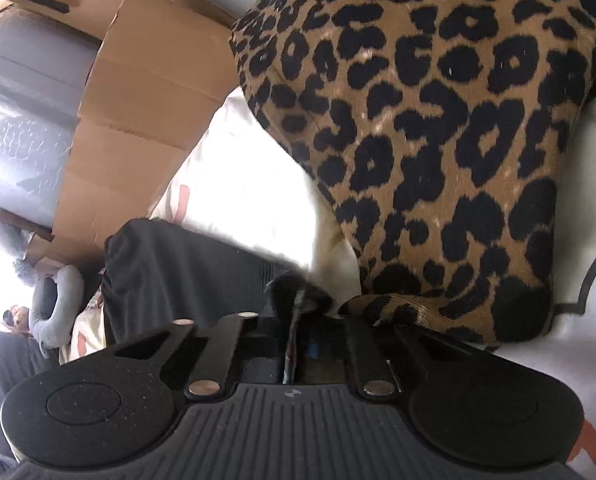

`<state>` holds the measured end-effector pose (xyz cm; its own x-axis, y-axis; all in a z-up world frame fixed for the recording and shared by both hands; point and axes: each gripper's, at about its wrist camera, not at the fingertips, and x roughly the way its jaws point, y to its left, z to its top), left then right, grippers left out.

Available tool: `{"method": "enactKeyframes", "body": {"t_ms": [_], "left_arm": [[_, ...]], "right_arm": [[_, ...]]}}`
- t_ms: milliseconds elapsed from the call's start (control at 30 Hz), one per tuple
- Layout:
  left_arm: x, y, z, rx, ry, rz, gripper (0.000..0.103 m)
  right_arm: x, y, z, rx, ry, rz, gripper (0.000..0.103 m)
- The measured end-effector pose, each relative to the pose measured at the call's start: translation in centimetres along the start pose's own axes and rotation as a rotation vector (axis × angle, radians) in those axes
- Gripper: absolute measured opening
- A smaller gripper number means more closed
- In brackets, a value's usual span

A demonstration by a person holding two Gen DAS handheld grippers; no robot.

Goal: Fold clothes
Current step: 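Lift the black shorts off the bed with both tools, hanging them lengthwise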

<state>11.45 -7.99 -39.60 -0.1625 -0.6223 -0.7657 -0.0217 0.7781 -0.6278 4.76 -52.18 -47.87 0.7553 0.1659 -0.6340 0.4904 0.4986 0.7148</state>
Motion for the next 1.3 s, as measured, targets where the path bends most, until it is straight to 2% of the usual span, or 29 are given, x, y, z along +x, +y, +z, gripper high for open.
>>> {"method": "enactKeyframes", "body": {"t_ms": [400, 600, 800, 1033, 1167, 1300], "left_arm": [[-7.7, -1.2, 1.7, 0.026, -0.157, -0.05, 0.008], [-12.7, -2.5, 1.0, 0.05, -0.218, -0.035, 0.008], [-15.9, -4.2, -0.4, 0.075, -0.262, -0.024, 0.008], [-18.1, -5.7, -2.0, 0.149, -0.267, 0.004, 0.008], [-18.3, -6.2, -2.6, 0.144, -0.253, 0.05, 0.008], [-18.4, -5.7, -3.4, 0.141, -0.226, 0.044, 0.008]], "right_arm": [[-3.3, 5.6, 1.3, -0.122, 0.033, -0.009, 0.005], [-5.6, 9.5, 1.4, -0.186, 0.068, -0.002, 0.005], [-8.3, 13.5, 1.2, -0.268, 0.098, 0.002, 0.004], [-11.5, 15.0, 0.5, -0.346, 0.147, 0.038, 0.004], [-12.8, 14.6, -0.5, -0.356, 0.185, 0.06, 0.004], [-14.0, 14.4, -1.4, -0.396, 0.208, 0.078, 0.004]]}}
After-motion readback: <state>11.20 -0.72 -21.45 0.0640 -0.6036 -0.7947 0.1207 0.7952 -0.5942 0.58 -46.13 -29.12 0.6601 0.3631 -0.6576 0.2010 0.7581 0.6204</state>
